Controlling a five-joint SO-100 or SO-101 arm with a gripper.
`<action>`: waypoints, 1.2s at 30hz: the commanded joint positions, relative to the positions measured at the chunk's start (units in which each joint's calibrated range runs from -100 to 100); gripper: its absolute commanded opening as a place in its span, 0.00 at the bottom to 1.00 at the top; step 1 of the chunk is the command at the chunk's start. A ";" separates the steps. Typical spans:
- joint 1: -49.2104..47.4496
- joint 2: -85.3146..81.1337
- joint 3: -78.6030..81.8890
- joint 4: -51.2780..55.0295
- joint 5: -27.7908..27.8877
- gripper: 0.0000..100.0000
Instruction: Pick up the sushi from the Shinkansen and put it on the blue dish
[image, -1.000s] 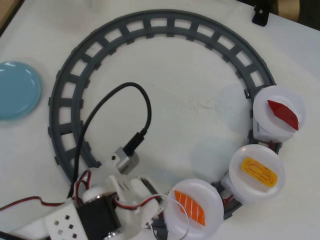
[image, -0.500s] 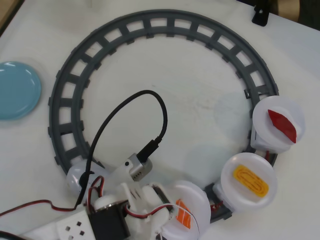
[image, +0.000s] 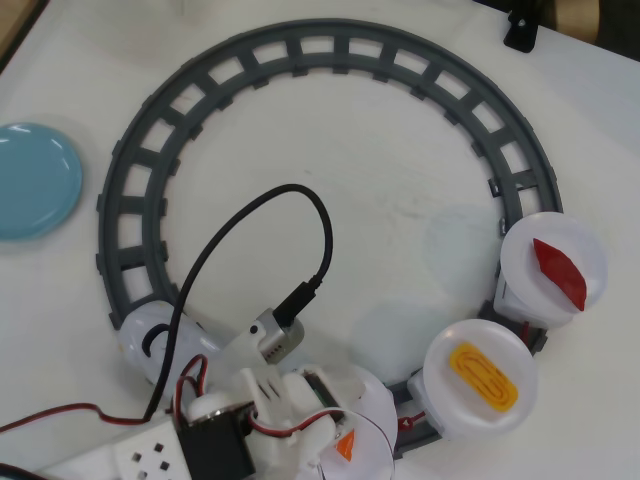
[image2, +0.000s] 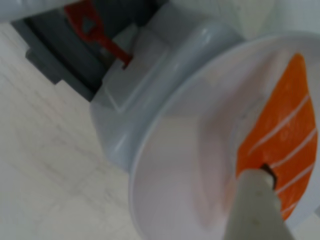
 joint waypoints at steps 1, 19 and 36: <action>0.41 0.05 3.17 -2.33 0.14 0.21; 0.50 0.05 10.38 -4.71 -0.23 0.21; -0.03 -0.95 0.01 -1.99 0.35 0.03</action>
